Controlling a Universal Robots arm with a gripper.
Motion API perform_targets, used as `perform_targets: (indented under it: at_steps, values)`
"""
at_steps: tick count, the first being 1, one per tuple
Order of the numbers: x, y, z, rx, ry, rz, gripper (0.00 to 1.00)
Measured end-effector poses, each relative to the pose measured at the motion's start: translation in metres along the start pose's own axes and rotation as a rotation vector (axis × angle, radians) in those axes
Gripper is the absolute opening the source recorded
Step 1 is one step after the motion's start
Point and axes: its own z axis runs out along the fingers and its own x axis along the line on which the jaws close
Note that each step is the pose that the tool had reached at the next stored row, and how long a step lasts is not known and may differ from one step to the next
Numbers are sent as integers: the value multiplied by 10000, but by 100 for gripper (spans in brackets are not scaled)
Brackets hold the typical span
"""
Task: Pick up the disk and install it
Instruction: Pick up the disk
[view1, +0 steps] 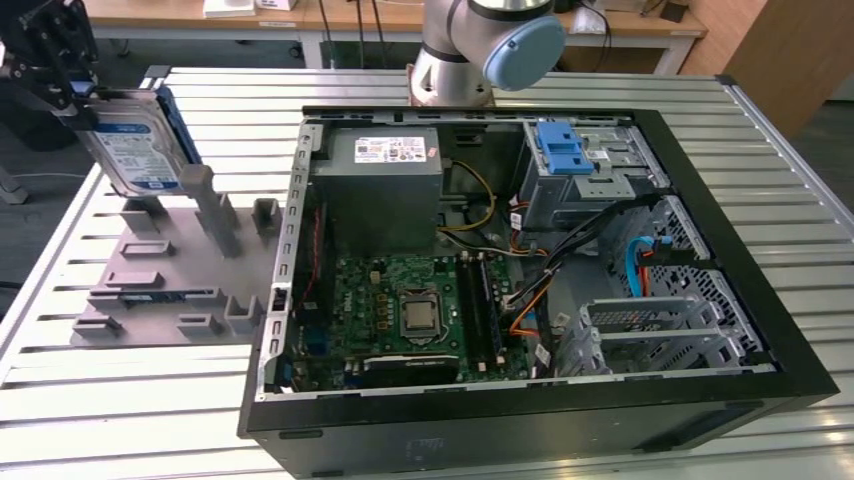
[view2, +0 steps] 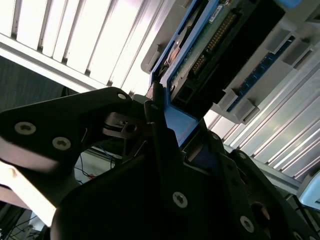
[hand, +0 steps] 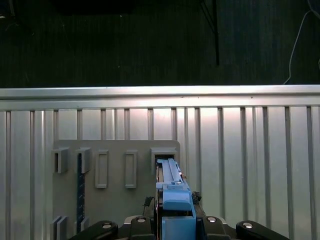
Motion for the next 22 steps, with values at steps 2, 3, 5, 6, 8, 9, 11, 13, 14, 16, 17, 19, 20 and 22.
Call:
perform_targets:
  at_steps: [2,3,5,6,8,9,11,13,14,16,17,19,20,22]
  values:
    - [0,0,-10,0,0,0,36]
    - [-1,0,-15,0,0,0,36]
    - [-1,1,-25,0,0,0,36]
    - [-1,0,-31,-1,0,0,36]
    - [-2,1,-42,0,0,0,36]
    - [-2,1,-48,0,0,0,36]
    - [-2,1,-59,0,0,0,36]
    - [-3,1,-69,0,0,0,36]
    - [-3,1,-75,0,0,0,36]
    - [-3,1,-86,0,0,0,36]
    - [-3,2,-91,0,0,0,36]
    - [-4,2,-102,0,-1,0,36]
    - [-4,2,-108,0,0,0,36]
    - [-4,2,-118,0,0,0,36]
